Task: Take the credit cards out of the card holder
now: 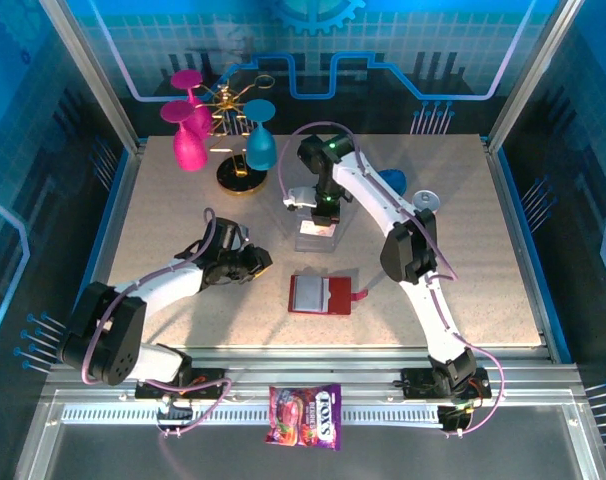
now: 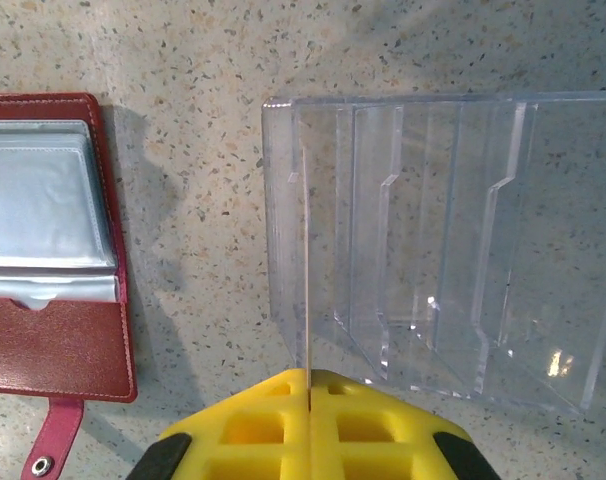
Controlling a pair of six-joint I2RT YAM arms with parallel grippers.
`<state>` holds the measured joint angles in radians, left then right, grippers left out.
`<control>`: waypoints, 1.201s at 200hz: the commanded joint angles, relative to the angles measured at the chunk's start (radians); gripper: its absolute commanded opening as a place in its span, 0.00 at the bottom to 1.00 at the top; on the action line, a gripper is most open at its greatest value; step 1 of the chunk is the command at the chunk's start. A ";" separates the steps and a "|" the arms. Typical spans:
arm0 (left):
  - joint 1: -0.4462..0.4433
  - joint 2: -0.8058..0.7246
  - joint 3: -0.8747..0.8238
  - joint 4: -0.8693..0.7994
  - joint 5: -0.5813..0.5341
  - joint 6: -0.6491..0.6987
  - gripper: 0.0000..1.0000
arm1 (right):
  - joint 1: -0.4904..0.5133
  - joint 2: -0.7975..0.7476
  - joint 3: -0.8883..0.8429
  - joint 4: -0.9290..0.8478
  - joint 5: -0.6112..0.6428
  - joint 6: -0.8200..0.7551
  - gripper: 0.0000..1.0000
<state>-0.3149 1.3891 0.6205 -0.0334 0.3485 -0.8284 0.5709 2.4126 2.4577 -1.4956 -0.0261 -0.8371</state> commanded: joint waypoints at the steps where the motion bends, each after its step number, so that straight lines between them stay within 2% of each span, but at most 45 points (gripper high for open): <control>1: 0.012 0.011 0.022 0.011 0.021 0.012 0.24 | -0.011 0.027 0.030 -0.025 -0.007 -0.023 0.00; 118: 0.014 0.009 0.007 0.009 0.016 0.002 0.24 | -0.003 0.072 0.004 -0.038 -0.082 -0.013 0.00; 198: 0.014 -0.002 -0.005 0.020 0.020 -0.008 0.24 | 0.004 0.089 -0.025 -0.045 -0.089 -0.005 0.00; 240: 0.016 -0.007 -0.010 0.018 0.018 -0.006 0.24 | 0.007 0.093 -0.025 -0.038 -0.091 -0.006 0.04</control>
<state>-0.3119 1.3933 0.6201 -0.0177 0.3485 -0.8356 0.5694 2.4947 2.4397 -1.5028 -0.0902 -0.8391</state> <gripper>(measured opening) 0.242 0.066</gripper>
